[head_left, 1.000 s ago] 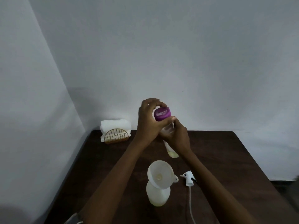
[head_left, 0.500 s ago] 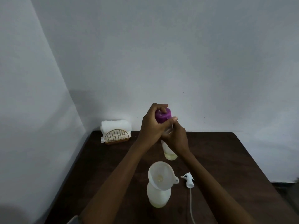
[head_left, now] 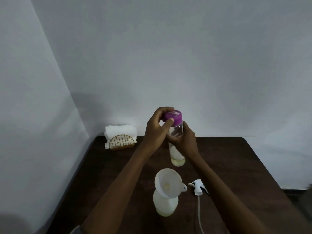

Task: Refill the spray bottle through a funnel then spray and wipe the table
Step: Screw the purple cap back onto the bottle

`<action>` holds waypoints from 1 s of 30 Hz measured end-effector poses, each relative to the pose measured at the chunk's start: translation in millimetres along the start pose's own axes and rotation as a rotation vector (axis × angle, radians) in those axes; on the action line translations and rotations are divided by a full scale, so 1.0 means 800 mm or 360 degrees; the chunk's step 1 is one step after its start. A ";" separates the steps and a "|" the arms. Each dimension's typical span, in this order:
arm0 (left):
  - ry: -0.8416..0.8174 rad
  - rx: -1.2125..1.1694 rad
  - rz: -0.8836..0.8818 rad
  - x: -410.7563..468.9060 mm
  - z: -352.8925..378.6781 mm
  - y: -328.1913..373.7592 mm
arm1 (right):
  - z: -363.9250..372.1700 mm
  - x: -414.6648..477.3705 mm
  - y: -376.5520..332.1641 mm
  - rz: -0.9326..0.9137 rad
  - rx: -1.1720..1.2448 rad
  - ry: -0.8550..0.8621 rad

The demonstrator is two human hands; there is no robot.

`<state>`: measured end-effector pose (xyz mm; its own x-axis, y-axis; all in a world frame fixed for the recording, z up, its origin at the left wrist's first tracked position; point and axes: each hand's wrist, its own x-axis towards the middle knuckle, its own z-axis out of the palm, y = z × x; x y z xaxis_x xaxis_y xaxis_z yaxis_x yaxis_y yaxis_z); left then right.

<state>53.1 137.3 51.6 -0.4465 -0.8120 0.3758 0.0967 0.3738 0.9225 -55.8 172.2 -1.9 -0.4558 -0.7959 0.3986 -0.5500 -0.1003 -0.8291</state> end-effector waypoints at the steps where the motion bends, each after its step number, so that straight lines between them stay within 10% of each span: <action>1: 0.0015 0.0005 -0.0004 0.001 0.004 0.002 | 0.001 0.000 0.000 -0.0014 -0.0004 -0.0010; 15: 0.0380 0.0184 0.0096 0.006 0.014 -0.009 | 0.012 -0.003 -0.010 -0.0060 0.0010 0.0067; 30: -0.0076 0.0135 -0.0097 0.026 -0.036 -0.003 | 0.014 0.010 0.001 0.0003 0.0059 -0.0172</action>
<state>69.1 106.6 59.9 -0.4911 -0.8130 0.3127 -0.0066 0.3624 0.9320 -51.8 158.7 -3.4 -0.3776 -0.8554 0.3544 -0.5222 -0.1193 -0.8444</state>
